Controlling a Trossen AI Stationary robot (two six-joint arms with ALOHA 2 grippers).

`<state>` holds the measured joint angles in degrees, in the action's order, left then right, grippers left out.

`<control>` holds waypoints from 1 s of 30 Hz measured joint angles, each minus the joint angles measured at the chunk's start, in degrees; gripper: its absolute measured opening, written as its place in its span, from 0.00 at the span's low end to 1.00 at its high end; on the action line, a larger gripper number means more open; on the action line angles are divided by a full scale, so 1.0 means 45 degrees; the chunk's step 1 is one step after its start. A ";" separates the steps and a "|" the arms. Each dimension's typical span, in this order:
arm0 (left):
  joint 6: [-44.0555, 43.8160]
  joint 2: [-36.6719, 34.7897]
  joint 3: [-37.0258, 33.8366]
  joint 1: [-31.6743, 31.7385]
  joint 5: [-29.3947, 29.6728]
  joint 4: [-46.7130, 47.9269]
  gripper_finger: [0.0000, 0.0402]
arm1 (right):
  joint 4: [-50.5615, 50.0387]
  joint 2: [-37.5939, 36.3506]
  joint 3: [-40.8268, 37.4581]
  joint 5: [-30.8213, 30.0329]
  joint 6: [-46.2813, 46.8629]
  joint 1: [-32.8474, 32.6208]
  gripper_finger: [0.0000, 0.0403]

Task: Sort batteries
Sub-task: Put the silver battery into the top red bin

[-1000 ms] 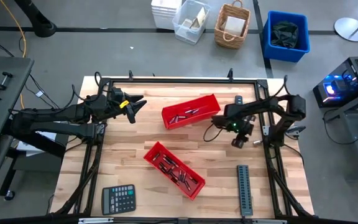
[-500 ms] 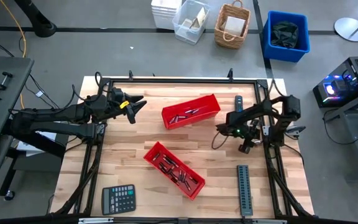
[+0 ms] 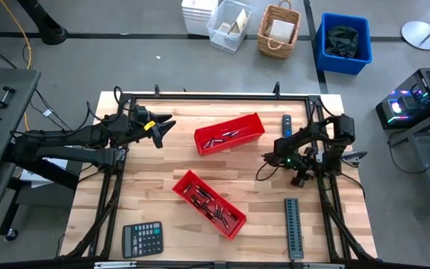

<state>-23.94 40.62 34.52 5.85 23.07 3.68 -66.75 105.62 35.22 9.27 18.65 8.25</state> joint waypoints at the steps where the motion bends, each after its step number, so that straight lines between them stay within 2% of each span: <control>1: 0.0000 0.0000 0.0000 0.0000 0.0000 0.0005 0.43 | 0.0029 0.0000 0.0041 0.0007 -0.0148 -0.0010 0.37; 4: -0.0005 0.0000 0.0000 0.0000 0.0000 0.0005 0.43 | 0.0153 0.0005 0.0141 0.0277 -0.0227 -0.0015 0.31; 8: -0.0010 0.0000 0.0000 0.0000 0.0005 0.0010 0.43 | 0.0258 0.0012 0.0248 0.0707 0.0073 -0.0015 0.10; 16: -0.0015 0.0000 0.0000 0.0000 0.0005 -0.0007 0.43 | -0.0077 -0.0426 0.1150 0.0323 0.0048 -0.0570 0.09; 21: -0.0009 0.0000 0.0000 0.0000 0.0010 -0.0014 0.43 | -0.0025 -0.1899 0.2155 0.0349 0.0480 -0.1199 0.09; 25: 0.0000 0.0000 0.0000 0.0000 0.0009 -0.0014 0.43 | 0.0193 -0.3375 0.3479 0.0865 0.1309 -0.1563 0.09; 28: 0.0000 -0.0004 0.0000 0.0000 0.0010 -0.0010 0.43 | 0.1021 -0.4450 0.4827 0.0900 0.1650 -0.1824 0.09; 30: 0.0000 -0.0003 0.0000 0.0000 0.0017 -0.0014 0.43 | 0.2149 -0.4910 0.5738 0.0381 0.2109 -0.1842 0.09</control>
<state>-23.94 40.61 34.52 5.85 23.15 3.62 -57.08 83.53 61.04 10.98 28.14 -0.04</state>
